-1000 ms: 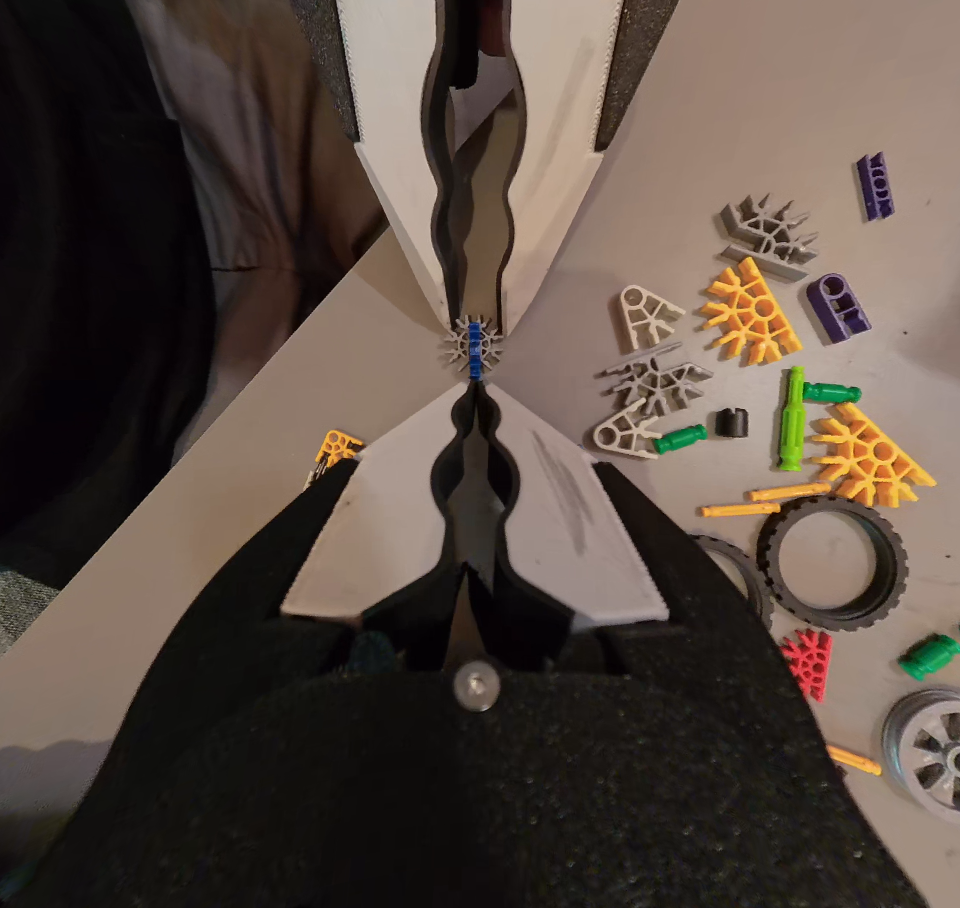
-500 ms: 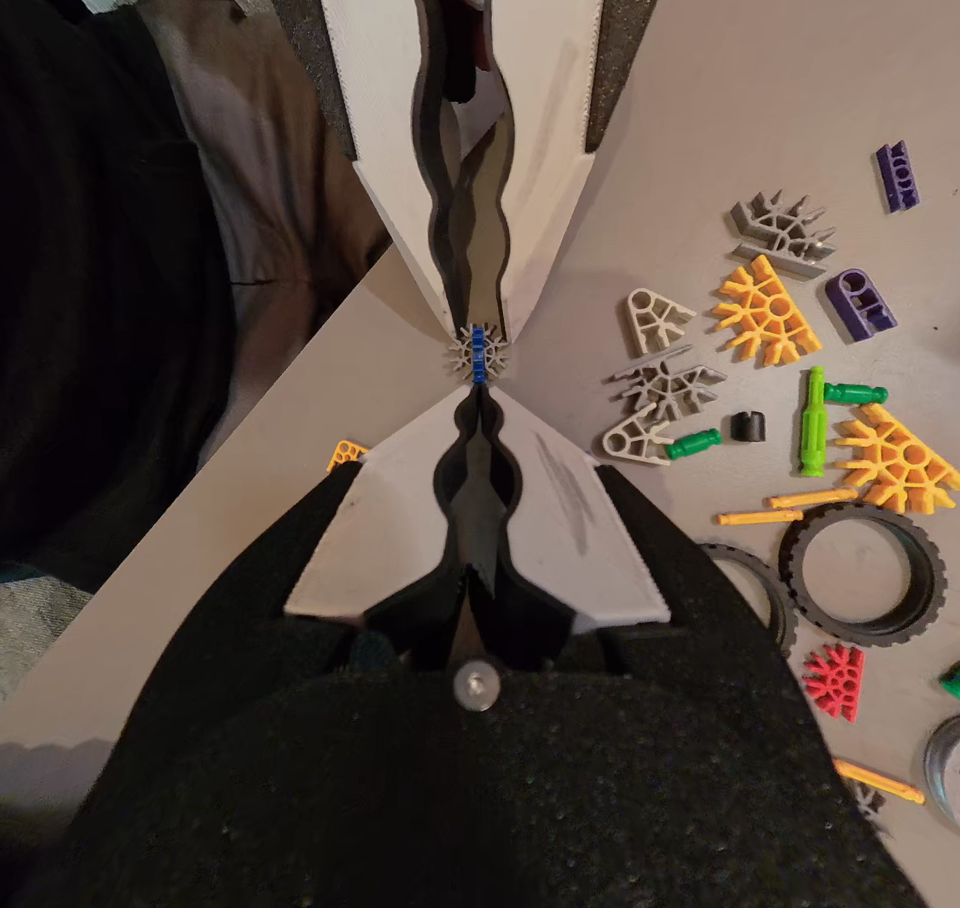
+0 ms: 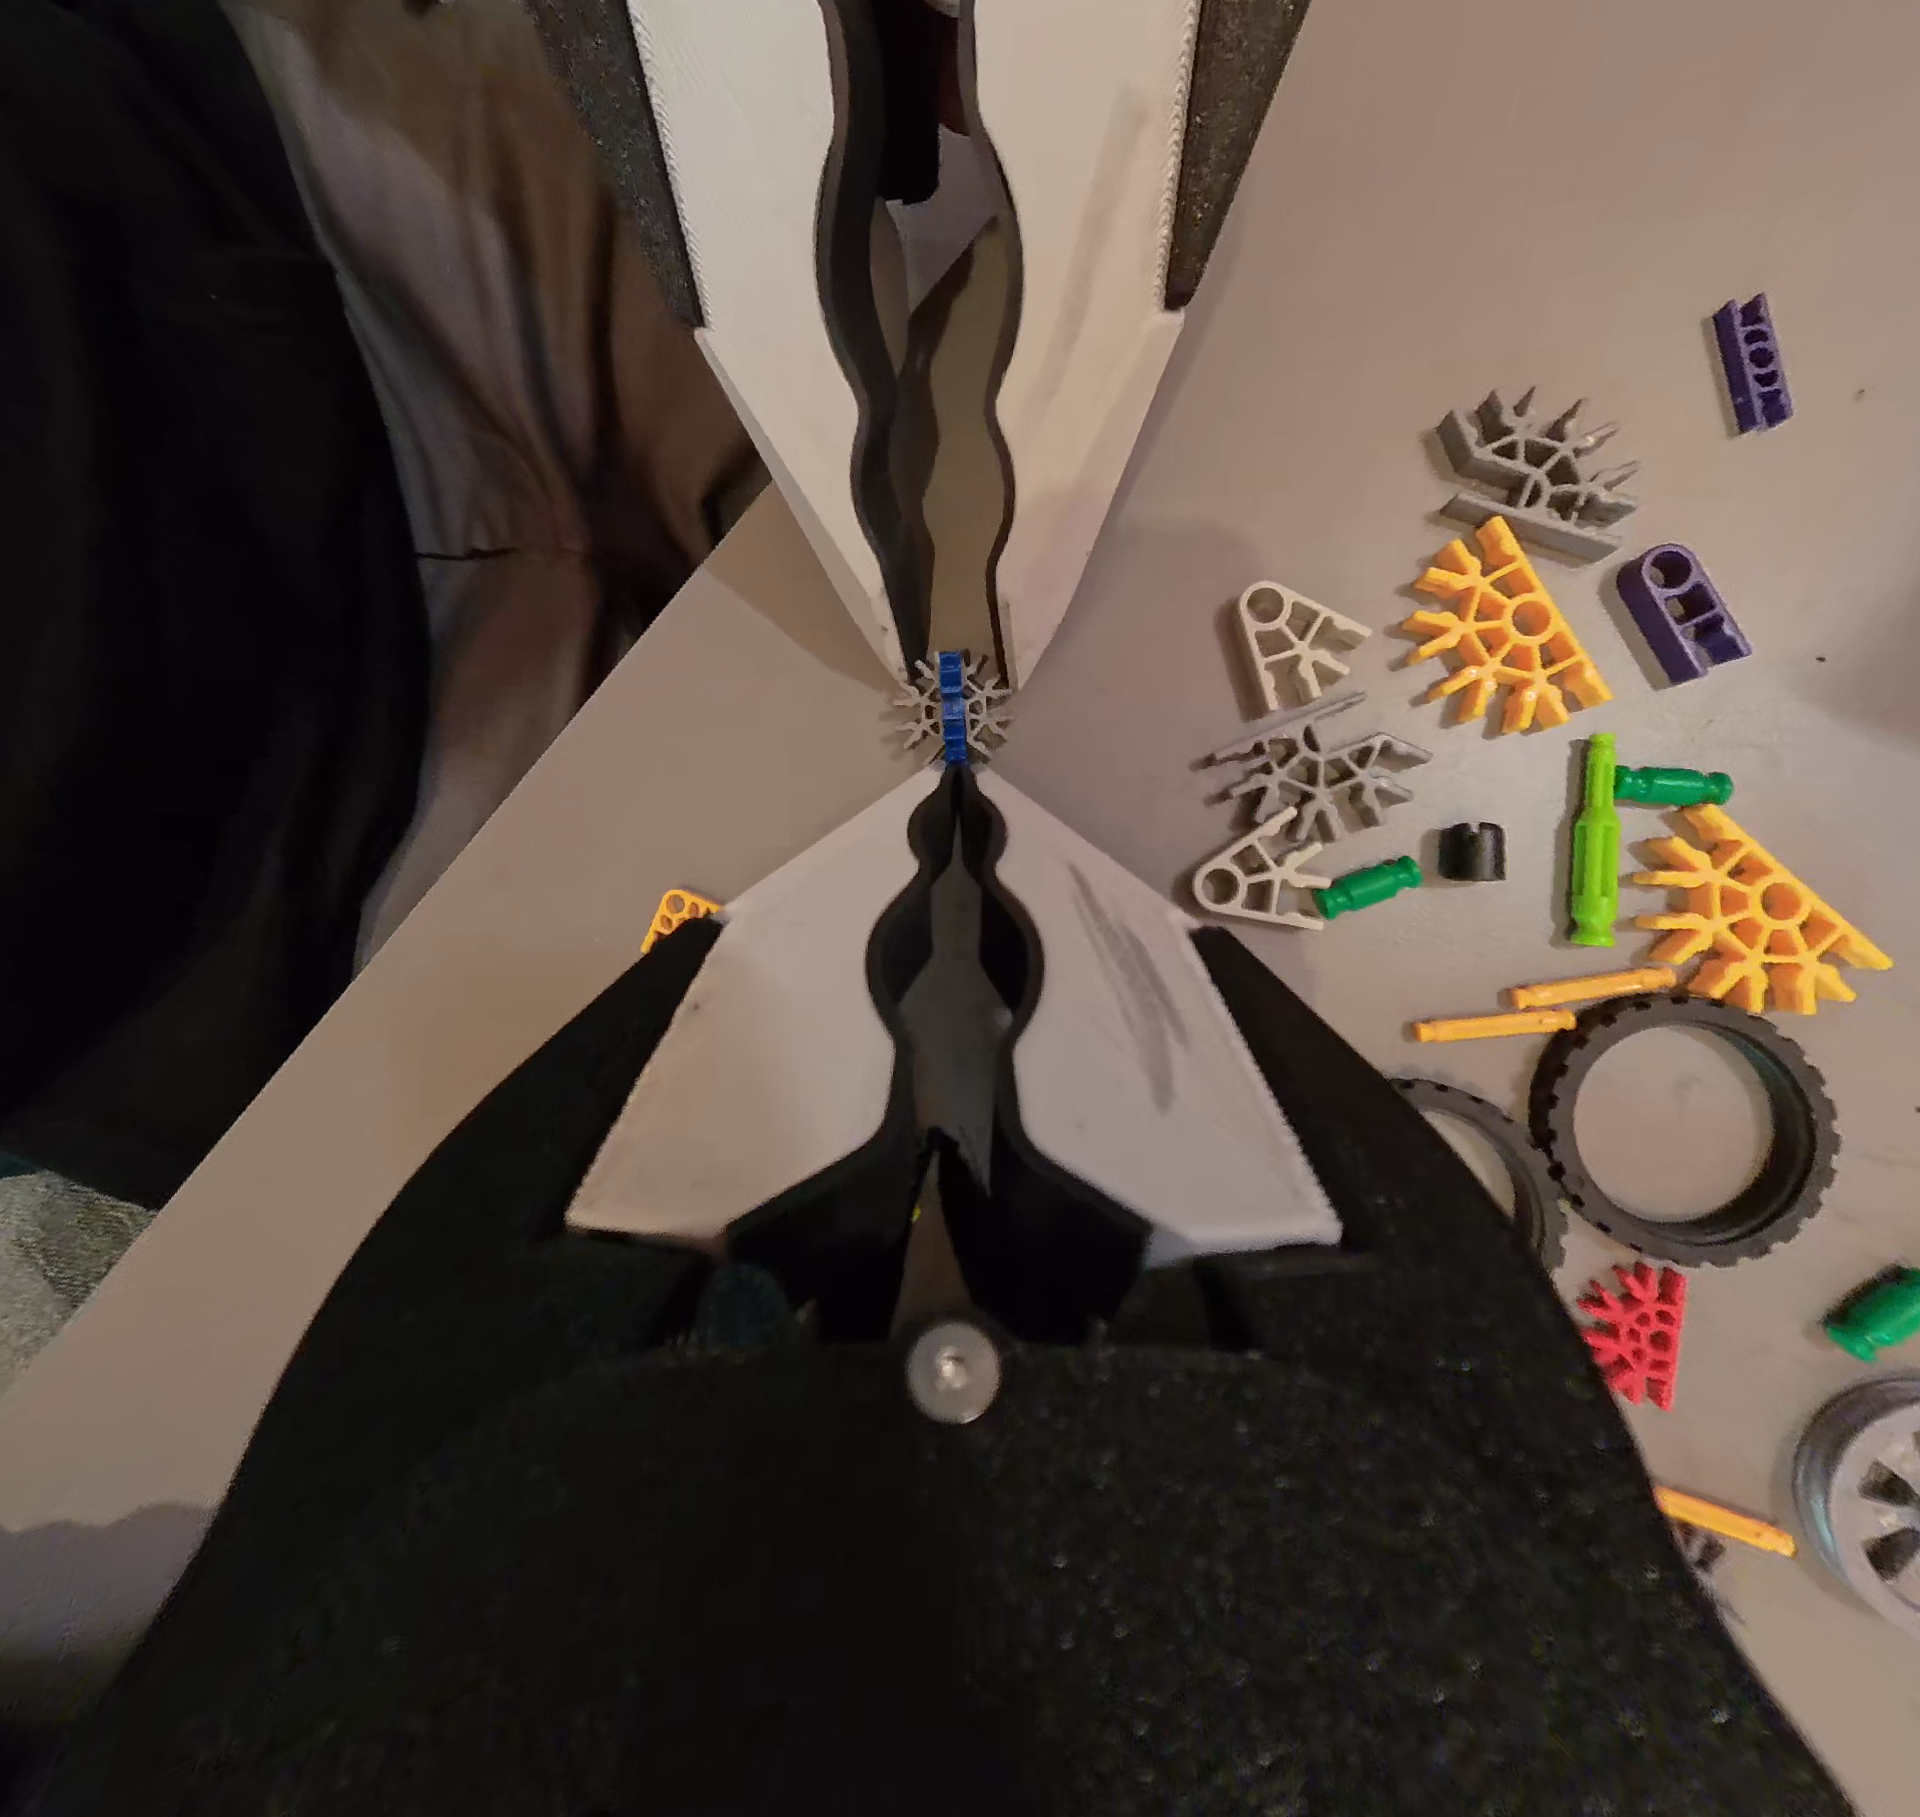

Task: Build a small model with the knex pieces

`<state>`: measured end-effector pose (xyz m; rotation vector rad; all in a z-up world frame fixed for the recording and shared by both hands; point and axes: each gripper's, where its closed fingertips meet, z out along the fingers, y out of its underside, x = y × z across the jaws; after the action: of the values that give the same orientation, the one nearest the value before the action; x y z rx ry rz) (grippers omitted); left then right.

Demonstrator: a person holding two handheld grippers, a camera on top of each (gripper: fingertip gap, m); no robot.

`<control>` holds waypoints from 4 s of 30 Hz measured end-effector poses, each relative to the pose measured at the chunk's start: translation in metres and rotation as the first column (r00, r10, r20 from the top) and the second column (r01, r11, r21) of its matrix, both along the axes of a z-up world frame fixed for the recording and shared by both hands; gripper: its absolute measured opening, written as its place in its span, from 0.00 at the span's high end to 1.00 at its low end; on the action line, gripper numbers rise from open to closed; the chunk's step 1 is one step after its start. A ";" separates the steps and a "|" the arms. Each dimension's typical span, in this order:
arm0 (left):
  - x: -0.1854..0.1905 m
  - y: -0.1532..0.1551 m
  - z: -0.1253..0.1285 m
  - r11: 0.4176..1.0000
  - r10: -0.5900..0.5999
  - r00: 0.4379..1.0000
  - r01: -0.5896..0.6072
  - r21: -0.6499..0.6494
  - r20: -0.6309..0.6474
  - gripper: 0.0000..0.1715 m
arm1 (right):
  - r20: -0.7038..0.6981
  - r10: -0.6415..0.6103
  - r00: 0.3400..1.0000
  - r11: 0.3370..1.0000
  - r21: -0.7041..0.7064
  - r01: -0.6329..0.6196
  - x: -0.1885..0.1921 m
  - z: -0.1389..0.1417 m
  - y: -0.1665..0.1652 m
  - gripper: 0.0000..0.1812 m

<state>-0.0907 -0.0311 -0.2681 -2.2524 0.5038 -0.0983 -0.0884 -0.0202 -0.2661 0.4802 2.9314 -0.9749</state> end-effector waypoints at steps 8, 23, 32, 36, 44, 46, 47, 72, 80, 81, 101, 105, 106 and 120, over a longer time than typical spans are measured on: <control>-0.006 0.001 0.001 0.999 0.020 0.998 -0.018 0.036 -0.060 0.92 | -0.097 0.012 0.995 1.000 -0.004 -0.013 -0.004 0.015 -0.003 0.94; -0.012 0.001 0.013 0.993 0.054 0.997 -0.048 0.109 -0.055 0.92 | -0.237 0.010 0.971 0.986 0.163 0.030 -0.016 0.018 -0.008 0.99; -0.002 0.008 0.041 0.972 0.059 0.998 -0.059 0.229 0.008 0.88 | -0.436 -0.100 0.894 0.964 0.181 0.196 -0.010 0.059 0.004 0.99; 0.003 0.021 0.046 0.963 0.065 0.997 -0.073 0.260 0.039 0.86 | -0.443 -0.263 0.857 0.955 0.005 0.296 -0.002 0.066 0.020 0.99; 0.012 0.039 0.046 0.968 0.051 0.998 -0.061 0.245 0.044 0.85 | -0.305 -0.491 0.816 0.870 -0.219 0.442 0.021 0.066 0.084 0.99; 0.014 0.040 0.044 0.973 0.046 0.998 -0.051 0.226 0.030 0.86 | -0.275 -0.496 0.824 0.867 -0.203 0.454 0.029 0.064 0.098 0.99; 0.017 0.041 0.043 0.975 0.034 0.999 -0.038 0.217 0.021 0.86 | -0.255 -0.496 0.830 0.867 -0.198 0.457 0.033 0.063 0.102 0.99; 0.048 0.033 0.008 0.997 -0.063 0.997 0.065 0.045 -0.043 0.85 | -0.211 -0.286 0.935 0.957 -0.099 0.271 0.054 0.025 0.063 0.99; 0.048 0.035 0.007 0.997 -0.064 0.997 0.066 0.046 -0.037 0.84 | -0.203 -0.249 0.947 0.968 -0.064 0.241 0.054 0.014 0.052 0.99; 0.048 0.035 0.009 0.997 -0.060 0.998 0.061 0.056 -0.031 0.84 | -0.205 -0.250 0.946 0.968 -0.071 0.240 0.054 0.015 0.051 0.99; 0.050 0.043 0.005 0.995 -0.099 0.995 0.099 -0.009 -0.020 0.82 | -0.239 -0.269 0.933 0.962 -0.111 0.249 0.051 0.025 0.055 0.99; 0.049 0.044 0.004 0.993 -0.117 0.993 0.117 -0.018 -0.006 0.82 | -0.235 -0.279 0.931 0.959 -0.125 0.256 0.050 0.026 0.057 0.99; 0.048 0.044 0.004 0.992 -0.122 0.993 0.122 -0.021 -0.003 0.82 | -0.231 -0.281 0.932 0.958 -0.125 0.258 0.050 0.026 0.057 0.99; 0.027 0.036 0.006 0.994 -0.106 0.994 0.106 -0.024 -0.010 0.82 | -0.196 -0.296 0.935 0.951 -0.152 0.269 0.048 0.024 0.052 0.99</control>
<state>-0.0636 0.0051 -0.2622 -2.2492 0.6319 -0.1460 -0.0405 0.0320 -0.2424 0.8620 3.0192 -1.3100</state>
